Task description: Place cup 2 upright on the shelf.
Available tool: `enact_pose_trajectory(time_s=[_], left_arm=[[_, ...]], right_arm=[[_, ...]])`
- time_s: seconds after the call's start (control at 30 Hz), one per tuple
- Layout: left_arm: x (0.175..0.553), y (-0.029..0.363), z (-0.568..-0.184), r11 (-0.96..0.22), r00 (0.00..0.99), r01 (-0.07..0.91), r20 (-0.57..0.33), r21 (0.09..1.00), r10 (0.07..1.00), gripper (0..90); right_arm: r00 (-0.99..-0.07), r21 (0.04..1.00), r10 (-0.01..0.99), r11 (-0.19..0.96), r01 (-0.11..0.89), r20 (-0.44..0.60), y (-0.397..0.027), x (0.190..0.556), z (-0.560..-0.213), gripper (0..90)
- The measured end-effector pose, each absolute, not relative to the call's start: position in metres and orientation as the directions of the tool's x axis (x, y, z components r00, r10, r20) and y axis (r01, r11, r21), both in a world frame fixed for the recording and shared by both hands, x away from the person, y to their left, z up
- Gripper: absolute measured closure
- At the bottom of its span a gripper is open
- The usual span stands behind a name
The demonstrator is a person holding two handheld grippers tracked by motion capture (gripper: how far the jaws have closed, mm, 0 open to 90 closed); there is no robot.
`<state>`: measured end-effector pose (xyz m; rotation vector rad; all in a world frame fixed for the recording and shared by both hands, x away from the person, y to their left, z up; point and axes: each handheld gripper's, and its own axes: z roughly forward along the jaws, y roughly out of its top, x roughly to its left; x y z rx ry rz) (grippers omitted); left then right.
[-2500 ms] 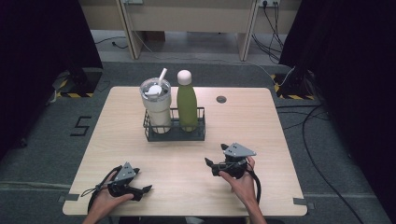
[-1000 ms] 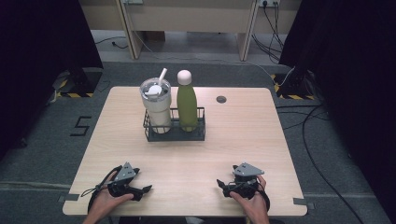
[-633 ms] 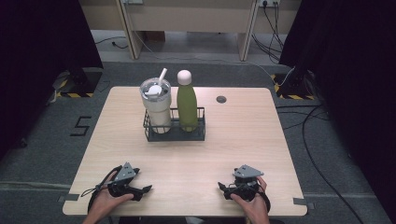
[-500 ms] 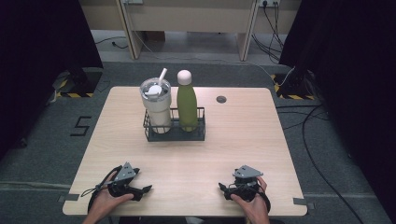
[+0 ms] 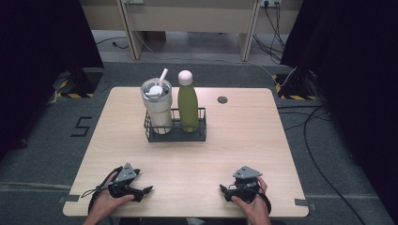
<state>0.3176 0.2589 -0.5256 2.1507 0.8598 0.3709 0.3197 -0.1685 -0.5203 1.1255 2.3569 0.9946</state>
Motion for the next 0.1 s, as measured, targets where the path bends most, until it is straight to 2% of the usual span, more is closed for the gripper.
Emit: enact_pose_trajectory(time_s=[0.1], left_arm=[[0.3176, 0.2589, -0.5256, -0.471, 0.729, 0.458, -0.016, 0.754, 0.684, 14.0]], right_arm=[[-0.621, 0.717, 0.784, 0.437, 0.543, -0.008, -0.1683, 0.3198, -0.5204, 9.6]])
